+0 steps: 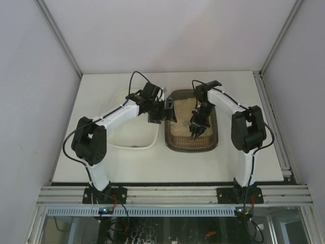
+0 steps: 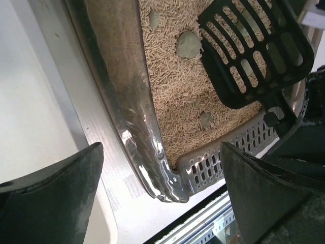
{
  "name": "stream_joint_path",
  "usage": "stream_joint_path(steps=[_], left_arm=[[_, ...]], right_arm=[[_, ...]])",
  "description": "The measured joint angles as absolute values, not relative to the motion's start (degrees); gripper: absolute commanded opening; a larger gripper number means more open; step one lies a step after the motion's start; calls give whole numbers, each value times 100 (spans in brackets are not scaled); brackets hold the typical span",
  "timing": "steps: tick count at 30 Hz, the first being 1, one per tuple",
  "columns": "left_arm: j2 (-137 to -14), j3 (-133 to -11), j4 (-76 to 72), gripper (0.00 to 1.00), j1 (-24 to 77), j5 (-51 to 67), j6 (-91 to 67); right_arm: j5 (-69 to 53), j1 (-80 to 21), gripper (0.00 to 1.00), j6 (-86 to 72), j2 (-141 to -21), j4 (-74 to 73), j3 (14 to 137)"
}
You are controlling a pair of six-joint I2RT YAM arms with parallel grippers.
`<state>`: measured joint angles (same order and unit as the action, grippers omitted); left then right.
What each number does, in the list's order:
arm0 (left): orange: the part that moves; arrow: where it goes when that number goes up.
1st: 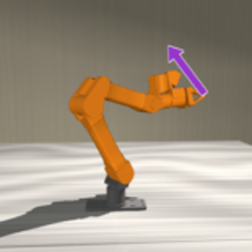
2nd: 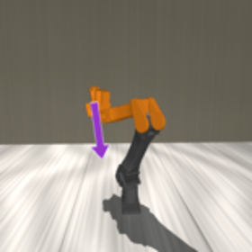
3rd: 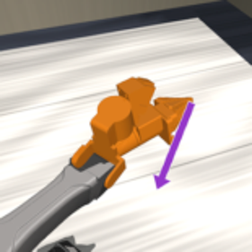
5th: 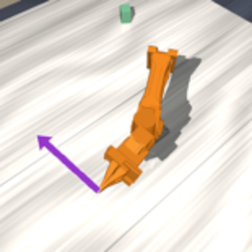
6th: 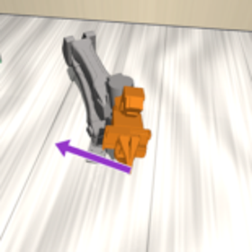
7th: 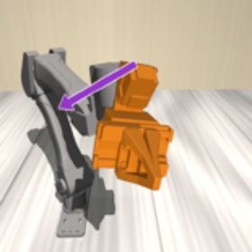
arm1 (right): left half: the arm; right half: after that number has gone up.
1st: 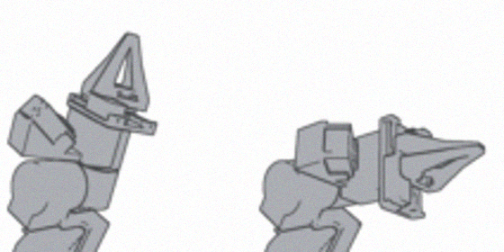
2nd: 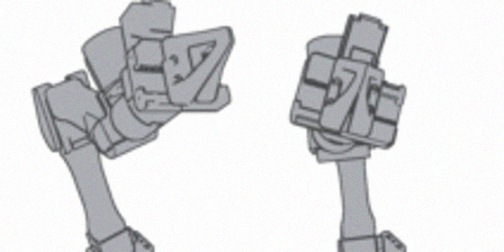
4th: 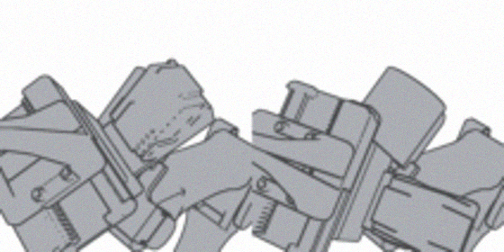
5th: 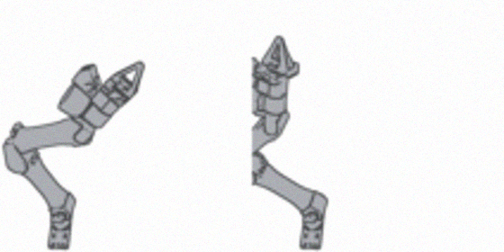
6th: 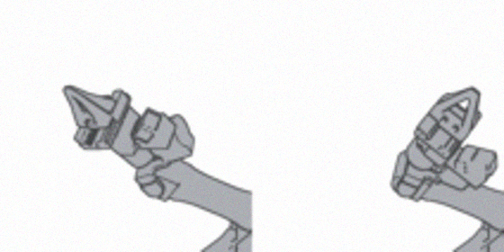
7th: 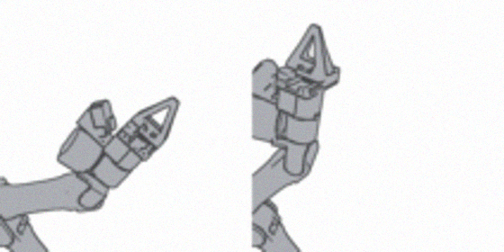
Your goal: Clean the litter box
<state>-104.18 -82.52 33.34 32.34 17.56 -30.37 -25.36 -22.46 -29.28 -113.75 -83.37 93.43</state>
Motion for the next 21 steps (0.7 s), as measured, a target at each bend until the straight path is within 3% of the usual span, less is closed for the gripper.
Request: stream_joint_path(steps=[8,21], left_arm=[[-10420,-8143,3227,100,3240,1828,-3094],[-10403,-8167,3264,100,3159,1831,-2832]], right_arm=[[-3063,-2213,0,-2943,-11579,-7806,9380],[-4115,-1776,0,-3111,-11085,-5955,7972]])
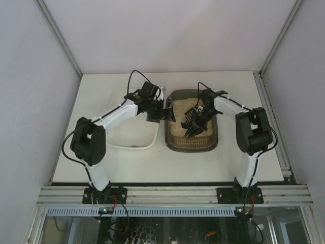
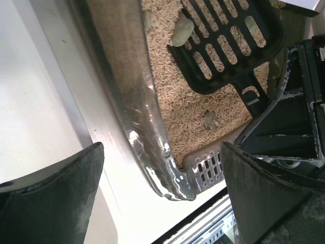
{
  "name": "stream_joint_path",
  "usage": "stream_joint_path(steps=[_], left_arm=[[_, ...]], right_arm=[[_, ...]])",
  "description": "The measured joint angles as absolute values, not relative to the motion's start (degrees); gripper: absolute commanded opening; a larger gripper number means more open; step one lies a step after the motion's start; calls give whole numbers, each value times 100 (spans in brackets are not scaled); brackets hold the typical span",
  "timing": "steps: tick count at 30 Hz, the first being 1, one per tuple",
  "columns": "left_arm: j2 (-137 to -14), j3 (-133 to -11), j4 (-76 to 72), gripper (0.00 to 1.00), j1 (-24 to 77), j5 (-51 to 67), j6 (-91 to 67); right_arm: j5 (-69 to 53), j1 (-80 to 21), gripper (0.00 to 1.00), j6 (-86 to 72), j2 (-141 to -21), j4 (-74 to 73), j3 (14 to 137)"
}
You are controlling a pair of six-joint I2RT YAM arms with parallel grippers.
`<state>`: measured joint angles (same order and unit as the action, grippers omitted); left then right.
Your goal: Clean the litter box
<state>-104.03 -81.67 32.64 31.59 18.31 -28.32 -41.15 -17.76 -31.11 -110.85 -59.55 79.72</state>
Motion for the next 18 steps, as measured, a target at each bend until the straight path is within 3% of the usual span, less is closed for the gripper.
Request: stream_joint_path(steps=[12,18], left_arm=[[-9067,-8187,3586,100,2095,539,-1754],[-8230,-7972,3684,100,1680,250,-1264]], right_arm=[[-4289,-1555,0,-3323,-9760,-5426,7288],[-4534,-1424,0,-3376,-9255,-4772,6235]])
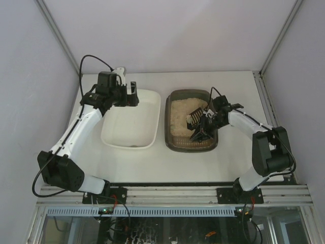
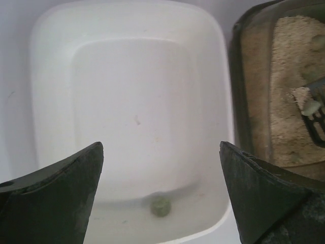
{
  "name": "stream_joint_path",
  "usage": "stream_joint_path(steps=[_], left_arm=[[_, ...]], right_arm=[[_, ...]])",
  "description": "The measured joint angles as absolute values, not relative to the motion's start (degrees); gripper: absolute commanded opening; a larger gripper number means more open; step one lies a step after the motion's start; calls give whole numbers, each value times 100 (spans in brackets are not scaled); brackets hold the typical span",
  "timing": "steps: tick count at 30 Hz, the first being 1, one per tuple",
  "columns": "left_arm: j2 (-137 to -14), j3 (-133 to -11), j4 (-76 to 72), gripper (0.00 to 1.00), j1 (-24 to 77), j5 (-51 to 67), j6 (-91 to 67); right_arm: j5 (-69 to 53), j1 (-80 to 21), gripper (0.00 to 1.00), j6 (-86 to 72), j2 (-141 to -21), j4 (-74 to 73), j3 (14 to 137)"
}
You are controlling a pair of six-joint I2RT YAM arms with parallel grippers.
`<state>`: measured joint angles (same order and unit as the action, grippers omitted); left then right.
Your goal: Clean the litter box
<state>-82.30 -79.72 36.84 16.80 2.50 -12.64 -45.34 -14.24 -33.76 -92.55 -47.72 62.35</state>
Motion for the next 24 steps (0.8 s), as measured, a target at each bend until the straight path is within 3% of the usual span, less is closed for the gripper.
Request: stream_joint_path(steps=[8,18,24], left_arm=[[-7787,-6908,3863,99,808,27,-788],[-7467,-6351,4049,100,235,362,-69],[-7467,-6313,4158,99,134,1011,333]], right_arm=[[-4982,-1409,0,-4471,-8357,-2088,4340],[-4648,-1844,0,-5323,-7345,1566,3177],[-4794,-1437,0,-6370,-7889,4185,1970]])
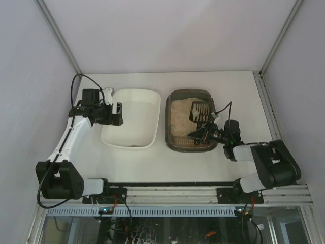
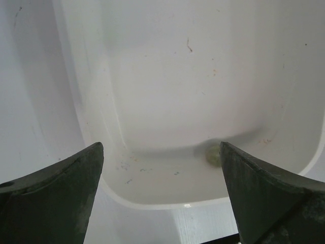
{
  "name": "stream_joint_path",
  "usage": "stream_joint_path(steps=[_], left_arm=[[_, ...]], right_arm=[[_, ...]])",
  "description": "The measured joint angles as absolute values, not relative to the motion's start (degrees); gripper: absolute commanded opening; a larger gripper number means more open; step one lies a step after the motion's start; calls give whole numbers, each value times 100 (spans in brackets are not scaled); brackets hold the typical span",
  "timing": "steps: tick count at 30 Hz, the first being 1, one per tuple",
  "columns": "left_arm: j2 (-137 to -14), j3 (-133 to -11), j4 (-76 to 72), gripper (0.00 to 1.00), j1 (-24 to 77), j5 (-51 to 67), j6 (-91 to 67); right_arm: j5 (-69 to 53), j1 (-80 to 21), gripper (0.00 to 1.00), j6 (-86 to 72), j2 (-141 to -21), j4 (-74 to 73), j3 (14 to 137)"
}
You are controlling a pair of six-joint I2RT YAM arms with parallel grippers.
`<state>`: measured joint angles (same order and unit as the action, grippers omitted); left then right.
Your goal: Clean the litter box
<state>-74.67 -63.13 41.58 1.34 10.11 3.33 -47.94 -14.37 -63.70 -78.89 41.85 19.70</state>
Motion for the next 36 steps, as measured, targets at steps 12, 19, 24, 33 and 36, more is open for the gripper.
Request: stream_joint_path(steps=[12,19,24,33,36], left_arm=[[-7467,-6294,4174,99,134,1219,471],[-7474,-6274,4178,100,134,1219,508],[-7522,-6274,4178,100,134,1214,517],[-7544,-6274,4176,100,134,1216,519],[-7544,-6274,4178,100,134,1223,519]], right_arm=[[-4925,-1710,0,-7738,-9157,6958,1614],[-5096,-1629,0,-7752,-8766,6713,1879],[-5094,-1837,0,-7649,-8621,6215,2023],[-5157,-1599,0,-7795,-8589,6182,2043],[-5253,-1872,0,-7970,-8799,6440,2040]])
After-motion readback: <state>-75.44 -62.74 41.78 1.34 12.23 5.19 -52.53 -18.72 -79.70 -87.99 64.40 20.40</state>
